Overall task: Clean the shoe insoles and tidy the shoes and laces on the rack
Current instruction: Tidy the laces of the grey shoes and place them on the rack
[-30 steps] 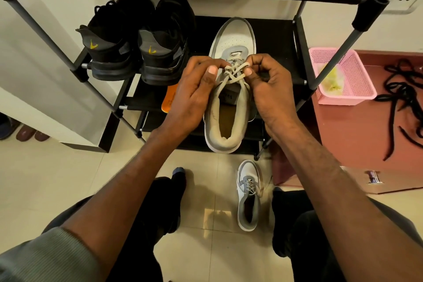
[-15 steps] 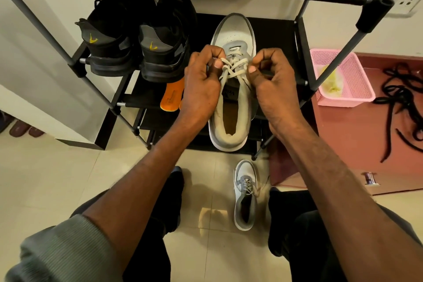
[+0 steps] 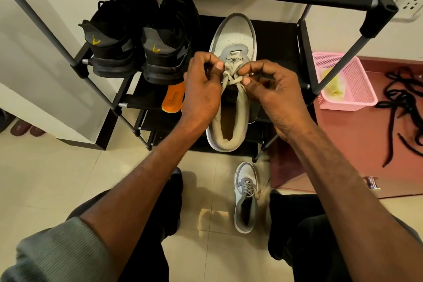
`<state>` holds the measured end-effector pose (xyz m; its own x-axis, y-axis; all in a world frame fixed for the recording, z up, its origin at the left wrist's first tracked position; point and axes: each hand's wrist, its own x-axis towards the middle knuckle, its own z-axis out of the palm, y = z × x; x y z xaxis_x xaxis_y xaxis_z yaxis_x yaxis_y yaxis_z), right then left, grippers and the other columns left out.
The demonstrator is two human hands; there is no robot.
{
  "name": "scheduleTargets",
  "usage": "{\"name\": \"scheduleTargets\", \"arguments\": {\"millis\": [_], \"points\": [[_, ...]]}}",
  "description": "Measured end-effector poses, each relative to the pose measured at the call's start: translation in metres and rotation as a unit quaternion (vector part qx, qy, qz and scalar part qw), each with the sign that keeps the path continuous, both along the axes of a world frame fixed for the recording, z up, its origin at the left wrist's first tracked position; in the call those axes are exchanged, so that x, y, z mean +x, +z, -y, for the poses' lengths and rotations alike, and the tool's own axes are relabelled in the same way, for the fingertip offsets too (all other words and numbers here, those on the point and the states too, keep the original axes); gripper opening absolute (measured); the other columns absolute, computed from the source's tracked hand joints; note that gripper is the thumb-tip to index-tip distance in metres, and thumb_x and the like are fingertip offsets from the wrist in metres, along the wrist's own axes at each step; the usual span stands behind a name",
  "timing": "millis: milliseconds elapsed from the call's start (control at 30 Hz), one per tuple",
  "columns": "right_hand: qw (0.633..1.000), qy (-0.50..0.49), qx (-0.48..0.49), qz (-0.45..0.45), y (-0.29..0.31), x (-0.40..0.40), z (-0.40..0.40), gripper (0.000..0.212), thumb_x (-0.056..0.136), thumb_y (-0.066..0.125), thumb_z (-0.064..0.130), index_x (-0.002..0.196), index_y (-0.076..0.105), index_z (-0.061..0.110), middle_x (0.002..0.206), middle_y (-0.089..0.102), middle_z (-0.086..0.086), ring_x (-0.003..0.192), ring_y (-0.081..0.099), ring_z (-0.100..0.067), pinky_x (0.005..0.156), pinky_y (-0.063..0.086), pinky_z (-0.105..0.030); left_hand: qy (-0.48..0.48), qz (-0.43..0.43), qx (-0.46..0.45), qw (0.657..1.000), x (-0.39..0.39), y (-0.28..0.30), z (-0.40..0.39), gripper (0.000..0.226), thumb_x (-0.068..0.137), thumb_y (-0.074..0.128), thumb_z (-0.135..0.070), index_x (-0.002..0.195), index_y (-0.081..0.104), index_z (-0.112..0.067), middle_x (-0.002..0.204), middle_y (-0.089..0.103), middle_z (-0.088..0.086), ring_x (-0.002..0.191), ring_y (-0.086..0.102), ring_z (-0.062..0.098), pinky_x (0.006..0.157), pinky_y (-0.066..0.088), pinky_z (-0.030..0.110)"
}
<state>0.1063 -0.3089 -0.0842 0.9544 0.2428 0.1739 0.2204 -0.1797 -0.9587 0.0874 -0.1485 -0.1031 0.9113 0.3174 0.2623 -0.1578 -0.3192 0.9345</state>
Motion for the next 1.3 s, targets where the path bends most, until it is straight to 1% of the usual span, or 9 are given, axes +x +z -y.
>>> {"name": "scheduleTargets", "arguments": {"millis": [133,233,333,467,600,700,833,1100,1300], "points": [[1.0,-0.008,0.003,0.0,-0.001,0.001,-0.001,0.014,0.095,0.072,0.009,0.104,0.077,0.018,0.122,0.065,-0.012,0.102,0.068,-0.021,0.09,0.06,-0.033,-0.035,0.018,-0.032,0.999,-0.002,0.006,-0.004,0.011,0.105,0.048,-0.017,0.108,0.055,-0.01,0.099,0.059,0.001,0.091,0.059,0.013,0.085,0.055,0.036],[1.0,-0.023,0.017,-0.008,-0.003,0.002,-0.004,0.012,0.101,0.064,0.012,0.104,0.072,0.021,0.113,0.068,-0.007,0.093,0.066,-0.016,0.083,0.058,-0.031,-0.076,0.016,-0.028,0.997,-0.003,0.008,-0.014,0.013,0.108,0.046,-0.011,0.11,0.059,-0.008,0.102,0.062,0.005,0.091,0.061,0.013,0.083,0.055,0.03],[0.998,-0.029,0.05,-0.012,-0.003,0.003,-0.005,0.011,0.106,0.055,0.013,0.108,0.066,0.016,0.102,0.067,-0.002,0.091,0.061,-0.011,0.081,0.055,-0.032,-0.108,0.008,-0.008,0.994,-0.004,0.01,-0.023,0.016,0.105,0.051,-0.008,0.114,0.063,-0.008,0.111,0.065,0.012,0.098,0.064,0.016,0.087,0.057,0.032],[0.996,-0.022,0.085,-0.021,-0.002,0.004,-0.002,0.012,0.104,0.057,0.013,0.111,0.065,0.019,0.107,0.067,-0.007,0.099,0.063,-0.024,0.087,0.057,-0.044,-0.115,0.007,0.006,0.993,-0.003,0.011,-0.025,0.017,0.102,0.056,-0.007,0.116,0.065,-0.007,0.114,0.063,0.013,0.104,0.065,0.018,0.093,0.058,0.035],[0.995,-0.013,0.088,-0.039,0.001,0.002,0.0,0.025,0.1,0.06,-0.001,0.122,0.066,0.008,0.119,0.07,-0.008,0.112,0.068,-0.019,0.09,0.061,-0.036,-0.099,0.003,0.017,0.995,-0.001,0.011,-0.022,0.014,0.1,0.06,-0.014,0.112,0.067,-0.015,0.115,0.063,0.012,0.106,0.065,0.021,0.095,0.058,0.041],[0.997,-0.025,0.074,-0.03,0.002,0.0,-0.002,0.023,0.098,0.064,-0.002,0.118,0.07,0.007,0.114,0.073,0.0,0.106,0.069,-0.007,0.09,0.06,-0.031,-0.098,0.012,0.007,0.995,0.0,0.012,-0.02,0.013,0.103,0.053,-0.011,0.108,0.063,-0.017,0.105,0.062,0.009,0.097,0.062,0.018,0.09,0.057,0.038],[0.997,-0.026,0.063,-0.022,0.001,-0.001,-0.005,0.018,0.098,0.067,0.003,0.112,0.072,0.011,0.112,0.074,-0.001,0.103,0.071,-0.01,0.089,0.061,-0.032,-0.1,0.017,-0.004,0.995,-0.001,0.013,-0.02,0.014,0.106,0.043,-0.004,0.106,0.056,-0.01,0.095,0.057,0.014,0.086,0.056,0.014,0.08,0.053,0.027],[0.997,-0.059,0.052,-0.013,-0.001,-0.001,-0.009,0.013,0.101,0.063,0.006,0.106,0.07,0.016,0.103,0.071,0.001,0.091,0.066,-0.003,0.081,0.059,-0.027,-0.133,0.006,0.016,0.991,-0.001,0.013,-0.029,0.025,0.104,0.049,-0.002,0.127,0.054,-0.011,0.108,0.06,0.012,0.098,0.063,0.018,0.086,0.058,0.03],[0.994,-0.063,0.084,-0.038,-0.001,-0.001,-0.01,0.012,0.105,0.056,0.008,0.109,0.066,0.011,0.1,0.07,-0.002,0.092,0.066,-0.012,0.086,0.059,-0.036,-0.138,0.021,0.067,0.988,0.002,0.01,-0.031,0.022,0.099,0.061,-0.012,0.121,0.064,-0.017,0.119,0.06,0.01,0.11,0.063,0.023,0.094,0.058,0.033]]}}
